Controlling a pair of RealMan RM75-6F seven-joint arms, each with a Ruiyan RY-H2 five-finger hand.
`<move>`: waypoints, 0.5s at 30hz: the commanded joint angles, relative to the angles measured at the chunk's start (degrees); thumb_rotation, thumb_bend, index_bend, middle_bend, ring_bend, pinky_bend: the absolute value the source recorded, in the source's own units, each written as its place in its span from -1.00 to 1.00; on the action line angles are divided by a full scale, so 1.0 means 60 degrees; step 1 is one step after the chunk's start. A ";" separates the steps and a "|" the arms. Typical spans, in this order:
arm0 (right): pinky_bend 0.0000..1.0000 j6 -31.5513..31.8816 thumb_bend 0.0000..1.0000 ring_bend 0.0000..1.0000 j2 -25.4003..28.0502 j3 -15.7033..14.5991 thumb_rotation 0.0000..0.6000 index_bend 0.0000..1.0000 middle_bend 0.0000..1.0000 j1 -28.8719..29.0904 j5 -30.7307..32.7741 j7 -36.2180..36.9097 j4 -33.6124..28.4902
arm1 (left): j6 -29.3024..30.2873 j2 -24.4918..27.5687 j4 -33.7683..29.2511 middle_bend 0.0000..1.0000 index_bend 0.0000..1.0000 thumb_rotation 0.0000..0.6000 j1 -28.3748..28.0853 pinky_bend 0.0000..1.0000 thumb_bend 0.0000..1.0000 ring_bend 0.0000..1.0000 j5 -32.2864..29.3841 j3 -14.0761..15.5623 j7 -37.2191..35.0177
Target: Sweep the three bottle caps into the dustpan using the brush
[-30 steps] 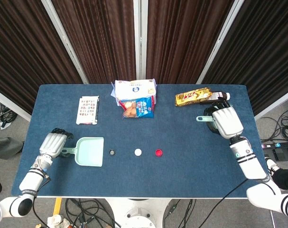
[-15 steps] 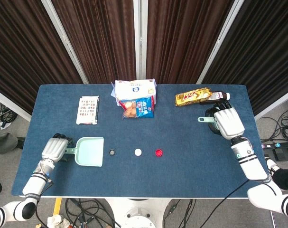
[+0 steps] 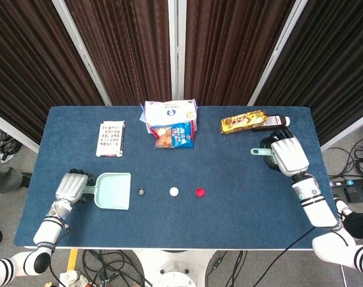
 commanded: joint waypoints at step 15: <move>-0.71 0.0035 0.09 -0.47 -0.0135 -0.0124 1.00 0.35 0.23 -0.0043 -0.0019 0.0024 0.0188 | -0.0200 -0.0096 0.0168 0.05 0.11 1.00 -0.0217 -0.51 -0.37 -0.28 0.0229 0.0078 -0.0167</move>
